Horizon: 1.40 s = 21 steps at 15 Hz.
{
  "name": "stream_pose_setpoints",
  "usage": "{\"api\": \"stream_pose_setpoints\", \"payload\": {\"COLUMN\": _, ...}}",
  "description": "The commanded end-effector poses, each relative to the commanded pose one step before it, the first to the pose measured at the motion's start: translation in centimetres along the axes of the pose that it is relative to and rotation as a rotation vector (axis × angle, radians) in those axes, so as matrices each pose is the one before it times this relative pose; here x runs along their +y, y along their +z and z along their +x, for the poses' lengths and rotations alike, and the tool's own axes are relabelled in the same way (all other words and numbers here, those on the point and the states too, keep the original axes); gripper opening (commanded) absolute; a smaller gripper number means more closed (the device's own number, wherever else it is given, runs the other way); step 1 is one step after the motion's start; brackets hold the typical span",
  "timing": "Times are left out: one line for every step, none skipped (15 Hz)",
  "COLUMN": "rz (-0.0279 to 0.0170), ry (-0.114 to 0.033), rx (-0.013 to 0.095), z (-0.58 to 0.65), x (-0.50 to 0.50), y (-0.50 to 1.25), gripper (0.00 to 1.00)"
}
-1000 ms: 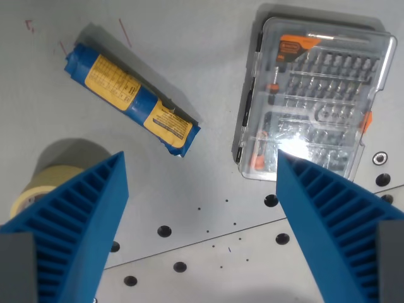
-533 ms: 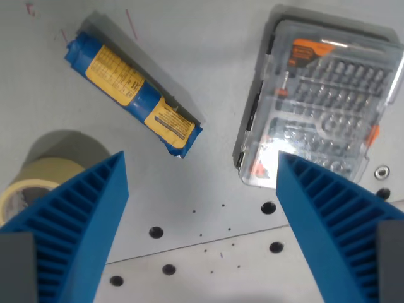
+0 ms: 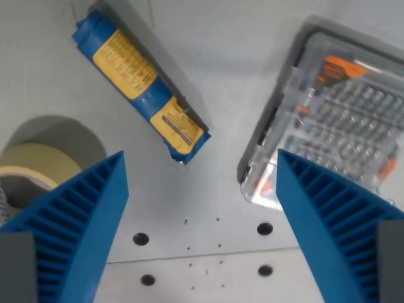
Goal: Move above the blue bag
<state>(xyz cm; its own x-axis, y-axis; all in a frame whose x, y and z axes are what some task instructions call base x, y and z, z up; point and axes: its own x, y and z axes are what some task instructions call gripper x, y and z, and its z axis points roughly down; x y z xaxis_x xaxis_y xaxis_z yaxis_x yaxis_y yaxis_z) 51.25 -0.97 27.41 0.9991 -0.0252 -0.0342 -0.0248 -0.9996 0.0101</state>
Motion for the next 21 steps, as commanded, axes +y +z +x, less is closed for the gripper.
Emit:
{"api": "stream_pose_setpoints", "payload": {"rz": -0.02386, "ry": -0.2940, "rx": 0.0716, "z": -0.148, "x": -0.598, "y": 1.357, "gripper": 1.00}}
{"api": "stream_pose_setpoints", "payload": {"rz": -0.00053, "ry": -0.0286, "rx": -0.0012, "z": 0.071, "x": -0.236, "y": 0.500, "gripper": 1.00}}
{"api": "stream_pose_setpoints", "payload": {"rz": -0.00142, "ry": -0.0282, "rx": -0.0036, "z": 0.078, "x": -0.236, "y": 0.500, "gripper": 1.00}}
{"api": "stream_pose_setpoints", "payload": {"rz": -0.00082, "ry": -0.0263, "rx": -0.0004, "z": 0.085, "x": -0.235, "y": 0.500, "gripper": 1.00}}
{"api": "stream_pose_setpoints", "payload": {"rz": -0.00201, "ry": -0.0263, "rx": -0.0005, "z": 0.088, "x": -0.234, "y": 0.500, "gripper": 1.00}}
{"api": "stream_pose_setpoints", "payload": {"rz": -0.00189, "ry": -0.0254, "rx": 0.0010, "z": 0.088, "x": -0.232, "y": 0.500, "gripper": 1.00}}
{"api": "stream_pose_setpoints", "payload": {"rz": -0.00197, "ry": -0.0237, "rx": 0.0004, "z": 0.085, "x": -0.227, "y": 0.500, "gripper": 1.00}}
{"api": "stream_pose_setpoints", "payload": {"rz": -0.00197, "ry": -0.0226, "rx": 0.0027, "z": 0.084, "x": -0.223, "y": 0.500, "gripper": 1.00}}
{"api": "stream_pose_setpoints", "payload": {"rz": -0.00343, "ry": -0.0218, "rx": 0.0008, "z": 0.084, "x": -0.218, "y": 0.500, "gripper": 1.00}}
{"api": "stream_pose_setpoints", "payload": {"rz": -0.00280, "ry": -0.0196, "rx": -0.0014, "z": 0.090, "x": -0.212, "y": 0.500, "gripper": 1.00}}
{"api": "stream_pose_setpoints", "payload": {"rz": -0.00288, "ry": -0.0156, "rx": 0.0015, "z": 0.099, "x": -0.204, "y": 0.500, "gripper": 1.00}}
{"api": "stream_pose_setpoints", "payload": {"rz": -0.00240, "ry": -0.0140, "rx": -0.0007, "z": 0.107, "x": -0.197, "y": 0.491, "gripper": 1.00}}
{"api": "stream_pose_setpoints", "payload": {"rz": -0.00327, "ry": -0.0120, "rx": -0.0010, "z": 0.112, "x": -0.189, "y": 0.472, "gripper": 1.00}}
{"api": "stream_pose_setpoints", "payload": {"rz": -0.00006, "ry": -0.0077, "rx": -0.0027, "z": 0.115, "x": -0.177, "y": 0.451, "gripper": 1.00}}
{"api": "stream_pose_setpoints", "payload": {"rz": 0.00023, "ry": -0.0131, "rx": -0.0002, "z": 0.115, "x": -0.167, "y": 0.428, "gripper": 1.00}}
{"api": "stream_pose_setpoints", "payload": {"rz": -0.00122, "ry": -0.0083, "rx": -0.0020, "z": 0.111, "x": -0.155, "y": 0.402, "gripper": 1.00}}
{"api": "stream_pose_setpoints", "payload": {"rz": -0.00252, "ry": -0.0046, "rx": -0.0004, "z": 0.106, "x": -0.145, "y": 0.374, "gripper": 1.00}}
{"api": "stream_pose_setpoints", "payload": {"rz": 0.00097, "ry": -0.0033, "rx": -0.0005, "z": 0.097, "x": -0.137, "y": 0.344, "gripper": 1.00}}
{"api": "stream_pose_setpoints", "payload": {"rz": -0.00074, "ry": -0.0032, "rx": 0.0006, "z": 0.090, "x": -0.124, "y": 0.312, "gripper": 1.00}}
{"api": "stream_pose_setpoints", "payload": {"rz": -0.00086, "ry": 0.0010, "rx": -0.0004, "z": 0.083, "x": -0.111, "y": 0.281, "gripper": 1.00}}
{"api": "stream_pose_setpoints", "payload": {"rz": 0.00045, "ry": -0.0011, "rx": 0.0008, "z": 0.073, "x": -0.098, "y": 0.252, "gripper": 1.00}}
